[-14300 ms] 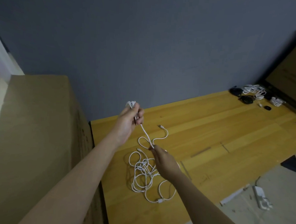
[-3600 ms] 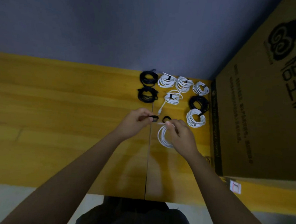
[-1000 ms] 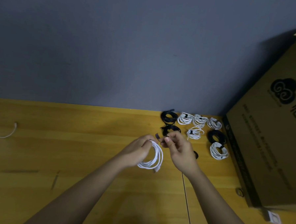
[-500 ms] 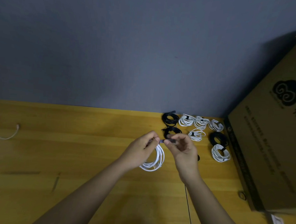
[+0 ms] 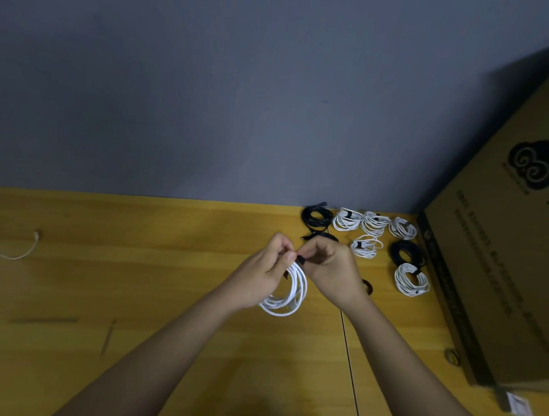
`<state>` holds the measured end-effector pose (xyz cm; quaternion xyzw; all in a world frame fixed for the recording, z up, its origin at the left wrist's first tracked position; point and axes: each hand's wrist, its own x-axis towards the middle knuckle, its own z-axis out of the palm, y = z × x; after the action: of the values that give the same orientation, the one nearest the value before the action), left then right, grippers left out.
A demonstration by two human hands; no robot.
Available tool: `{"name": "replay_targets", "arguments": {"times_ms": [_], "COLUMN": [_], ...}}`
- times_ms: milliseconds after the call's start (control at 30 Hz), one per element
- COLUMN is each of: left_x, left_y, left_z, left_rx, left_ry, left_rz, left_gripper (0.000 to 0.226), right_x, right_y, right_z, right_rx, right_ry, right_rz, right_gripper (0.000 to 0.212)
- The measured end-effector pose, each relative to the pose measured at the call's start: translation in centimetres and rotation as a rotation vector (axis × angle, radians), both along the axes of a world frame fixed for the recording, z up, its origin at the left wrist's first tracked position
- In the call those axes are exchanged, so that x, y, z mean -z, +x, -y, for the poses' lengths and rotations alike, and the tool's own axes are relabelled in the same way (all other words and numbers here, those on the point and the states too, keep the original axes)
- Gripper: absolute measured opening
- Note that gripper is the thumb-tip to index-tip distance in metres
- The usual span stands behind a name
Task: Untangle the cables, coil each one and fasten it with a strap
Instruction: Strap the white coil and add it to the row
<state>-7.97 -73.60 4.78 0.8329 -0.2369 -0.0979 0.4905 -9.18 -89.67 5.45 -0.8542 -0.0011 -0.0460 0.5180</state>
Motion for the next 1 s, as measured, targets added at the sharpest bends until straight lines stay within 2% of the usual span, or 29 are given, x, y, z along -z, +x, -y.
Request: {"name": "replay_targets", "arguments": {"times_ms": [167,267,367,433,600,833,1000], "left_x": [0.4,0.1,-0.5,-0.5,-0.7,-1.3,-1.4], "left_y": [0.3,0.5,0.7,1.0,0.9,0.5,0.4], "left_z": [-0.2,0.0,0.2,0.2,0.3,-1.1,-1.2], "left_rx": [0.001,0.011,0.001,0.002,0.033,0.134,0.125], "left_ry": [0.012,-0.024,-0.024,0.011,0.032,-0.044,-0.008], "left_rz": [-0.019,-0.019,-0.011,-0.007,-0.026,-0.195,-0.139], "left_gripper": [0.011,0.011,0.013,0.014,0.014,0.011,0.015], "right_x": [-1.1,-1.2,-1.6,-1.8,-1.6,-1.5,-1.7], "right_y": [-0.5,-0.4,-0.3,-0.4,-0.7,-1.1,-0.7], "right_z": [0.4,0.7,0.9,0.9,0.0,0.1,0.0], "right_rx": [-0.054,-0.079,-0.127,-0.153,-0.106,-0.032,-0.015], "right_ry": [0.492,0.562,0.727,0.73,0.592,0.703,0.776], "right_rz": [-0.408,-0.514,-0.575,-0.558,-0.441,-0.49,-0.534], "right_gripper": [0.006,0.017,0.02,0.022,0.017,0.018,0.017]}}
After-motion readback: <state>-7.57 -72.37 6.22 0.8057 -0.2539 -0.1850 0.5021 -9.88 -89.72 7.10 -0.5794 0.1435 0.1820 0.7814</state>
